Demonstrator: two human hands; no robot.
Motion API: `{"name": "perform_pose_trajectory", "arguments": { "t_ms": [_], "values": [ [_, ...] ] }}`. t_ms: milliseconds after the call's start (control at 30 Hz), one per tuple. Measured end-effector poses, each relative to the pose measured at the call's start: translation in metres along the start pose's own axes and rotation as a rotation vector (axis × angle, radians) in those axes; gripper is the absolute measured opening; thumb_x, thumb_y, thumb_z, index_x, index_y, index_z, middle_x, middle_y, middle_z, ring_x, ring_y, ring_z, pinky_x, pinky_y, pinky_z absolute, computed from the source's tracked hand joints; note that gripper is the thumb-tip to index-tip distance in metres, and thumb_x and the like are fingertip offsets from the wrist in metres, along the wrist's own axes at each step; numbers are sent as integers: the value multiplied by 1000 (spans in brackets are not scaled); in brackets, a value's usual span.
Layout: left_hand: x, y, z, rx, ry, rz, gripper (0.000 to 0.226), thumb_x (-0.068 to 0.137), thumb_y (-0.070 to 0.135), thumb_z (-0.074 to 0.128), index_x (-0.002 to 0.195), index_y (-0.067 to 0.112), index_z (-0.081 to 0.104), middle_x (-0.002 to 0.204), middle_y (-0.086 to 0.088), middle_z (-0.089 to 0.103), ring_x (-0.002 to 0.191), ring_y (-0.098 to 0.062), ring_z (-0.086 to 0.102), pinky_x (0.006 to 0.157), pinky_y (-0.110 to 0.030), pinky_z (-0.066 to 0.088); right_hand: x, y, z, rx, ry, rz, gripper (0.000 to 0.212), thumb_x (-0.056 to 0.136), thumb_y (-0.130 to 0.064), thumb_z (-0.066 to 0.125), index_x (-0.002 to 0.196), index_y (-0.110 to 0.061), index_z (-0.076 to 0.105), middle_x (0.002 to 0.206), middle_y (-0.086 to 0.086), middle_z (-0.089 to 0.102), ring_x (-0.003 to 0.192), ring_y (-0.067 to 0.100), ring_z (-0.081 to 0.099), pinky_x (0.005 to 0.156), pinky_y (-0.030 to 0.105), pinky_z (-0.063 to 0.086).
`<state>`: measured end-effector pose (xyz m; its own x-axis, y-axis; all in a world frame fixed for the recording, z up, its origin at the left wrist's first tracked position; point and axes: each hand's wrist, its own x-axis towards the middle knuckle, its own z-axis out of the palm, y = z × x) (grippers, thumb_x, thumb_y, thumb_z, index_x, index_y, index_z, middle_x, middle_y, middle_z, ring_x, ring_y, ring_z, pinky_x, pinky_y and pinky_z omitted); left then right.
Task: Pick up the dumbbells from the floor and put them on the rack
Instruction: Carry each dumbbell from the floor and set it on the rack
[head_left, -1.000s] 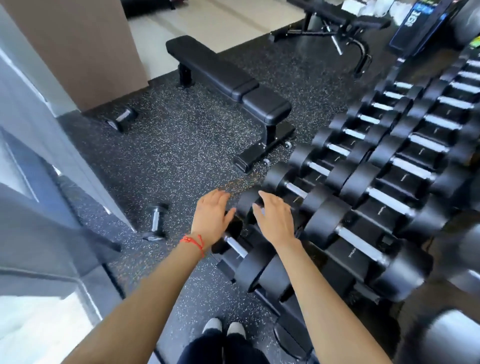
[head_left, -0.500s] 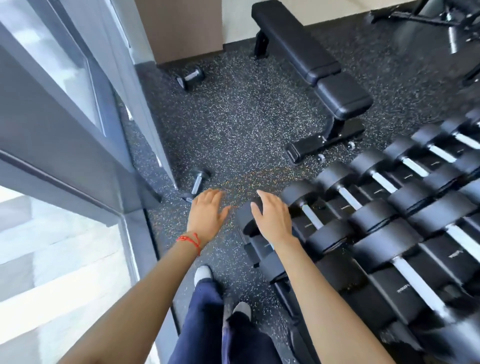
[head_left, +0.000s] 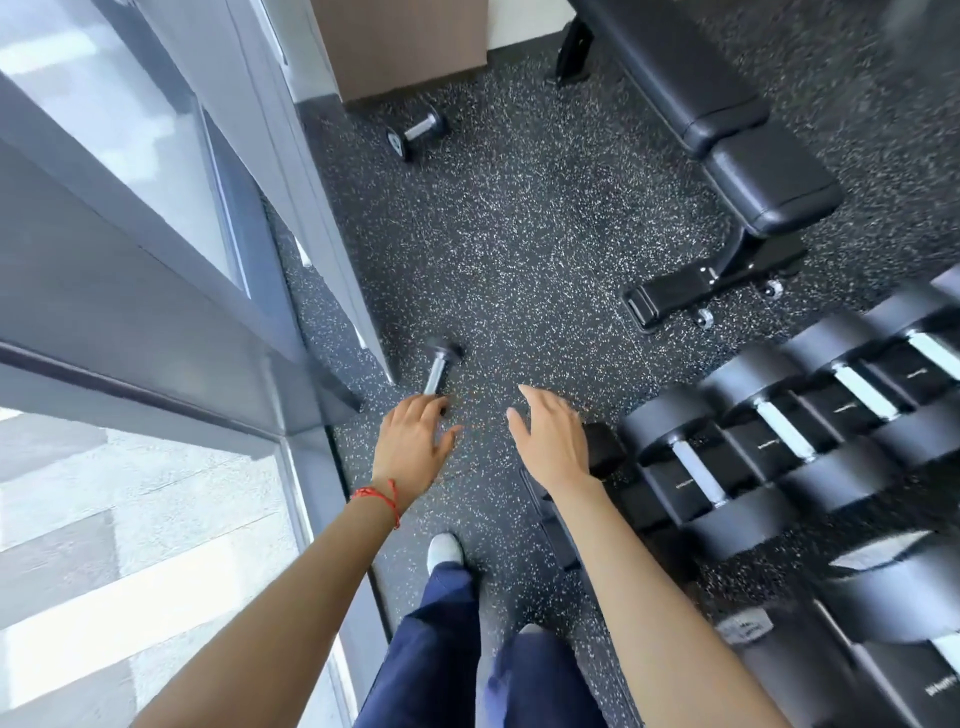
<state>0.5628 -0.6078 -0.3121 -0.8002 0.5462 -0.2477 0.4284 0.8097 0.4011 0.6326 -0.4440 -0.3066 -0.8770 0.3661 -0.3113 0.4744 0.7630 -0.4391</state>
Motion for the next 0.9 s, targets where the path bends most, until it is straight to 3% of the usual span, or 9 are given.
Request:
{"name": "perform_pose_trajectory", "arguments": {
  "t_ms": [233,367,533,700,900],
  "values": [
    [45,-27,5,-23,-46,-80,45,93,33,49,126,2,51,129,-16,56,122,-33,48,105,-44,35,52,-8,13,14,-51,16,47,97,-33,37,139,-12,36,143,8,46,130,23,42,107,36,31],
    [67,-34,11,-56,-58,-144,57,90,45,36,124,4,54,126,-15,58,120,-33,51,103,-44,38,87,-7,16,17,-99,-10,46,97,-32,37,138,-11,36,143,8,45,132,23,40,108,34,29],
    [102,-44,24,-88,-33,-214,45,90,32,53,126,5,52,130,-14,56,124,-31,47,107,-43,34,139,-1,30,6,-171,-72,47,97,-32,36,138,-10,36,143,8,45,131,23,42,108,35,30],
    [133,-53,54,-164,-13,-314,70,82,52,24,124,3,54,125,-16,59,118,-34,51,102,-43,37,187,11,48,-32,-201,-128,46,97,-31,37,138,-9,37,143,8,46,131,23,42,107,34,31],
    [173,-75,104,-249,-31,-383,70,82,51,28,122,0,55,124,-18,59,118,-35,51,102,-42,37,237,32,100,-46,-251,-131,47,97,-34,37,139,-13,35,144,6,45,132,21,40,110,38,33]
  ]
}}
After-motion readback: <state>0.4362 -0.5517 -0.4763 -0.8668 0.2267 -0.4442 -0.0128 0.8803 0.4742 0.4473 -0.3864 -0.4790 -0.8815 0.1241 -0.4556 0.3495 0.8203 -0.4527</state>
